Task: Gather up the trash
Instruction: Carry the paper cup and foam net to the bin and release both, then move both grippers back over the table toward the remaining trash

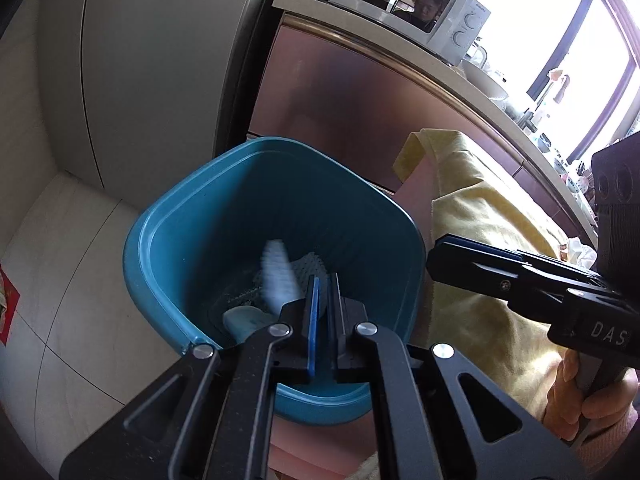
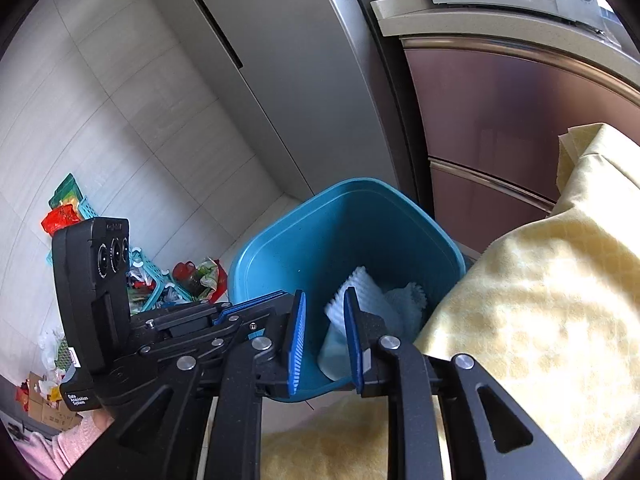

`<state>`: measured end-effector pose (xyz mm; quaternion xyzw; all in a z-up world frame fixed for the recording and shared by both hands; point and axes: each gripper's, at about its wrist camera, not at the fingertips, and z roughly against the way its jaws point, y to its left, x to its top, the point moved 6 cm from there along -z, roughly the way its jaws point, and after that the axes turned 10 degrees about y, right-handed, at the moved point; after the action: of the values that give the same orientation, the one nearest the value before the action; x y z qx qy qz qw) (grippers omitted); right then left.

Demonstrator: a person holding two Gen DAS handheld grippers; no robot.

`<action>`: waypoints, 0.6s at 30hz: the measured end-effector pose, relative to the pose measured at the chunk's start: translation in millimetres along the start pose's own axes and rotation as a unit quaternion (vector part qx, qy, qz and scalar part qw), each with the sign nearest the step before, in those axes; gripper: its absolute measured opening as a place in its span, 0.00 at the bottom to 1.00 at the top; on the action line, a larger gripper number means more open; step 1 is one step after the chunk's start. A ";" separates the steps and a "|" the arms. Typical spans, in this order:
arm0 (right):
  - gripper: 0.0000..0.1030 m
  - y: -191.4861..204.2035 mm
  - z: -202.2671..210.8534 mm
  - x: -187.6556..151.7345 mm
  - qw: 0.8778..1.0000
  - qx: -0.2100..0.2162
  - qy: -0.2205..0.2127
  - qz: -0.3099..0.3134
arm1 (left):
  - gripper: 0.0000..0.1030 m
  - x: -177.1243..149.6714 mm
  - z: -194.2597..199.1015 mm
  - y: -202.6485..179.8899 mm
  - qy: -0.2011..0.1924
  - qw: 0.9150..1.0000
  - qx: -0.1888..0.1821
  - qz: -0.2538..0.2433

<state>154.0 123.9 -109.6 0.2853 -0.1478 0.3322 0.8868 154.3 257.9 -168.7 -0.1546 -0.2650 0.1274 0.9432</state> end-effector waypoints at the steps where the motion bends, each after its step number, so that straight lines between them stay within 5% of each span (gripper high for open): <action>1: 0.21 -0.8 2.1 -1.2 1.000 0.001 -0.003 0.000 | 0.03 -0.7 1.3 0.0 -0.003 1.000 0.000 0.000; 6: 0.22 -3.1 19.3 -7.5 1.000 0.006 -0.021 -0.001 | 0.09 -3.0 14.6 -6.3 -0.019 1.000 -0.001 -0.009; 11: 0.23 -5.6 52.1 -19.0 0.999 -0.001 -0.051 0.009 | 0.28 -4.5 36.7 -28.5 -0.047 0.998 -0.008 -0.035; 18: 0.28 -19.4 120.9 -53.5 0.993 -0.036 -0.113 0.012 | 0.39 -15.9 59.7 -93.3 -0.068 0.990 -0.047 -0.113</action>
<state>118.9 11.8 -45.7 0.2876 -0.2621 0.3026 0.8701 123.7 180.3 -94.0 -0.1588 -0.3499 0.0177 0.9231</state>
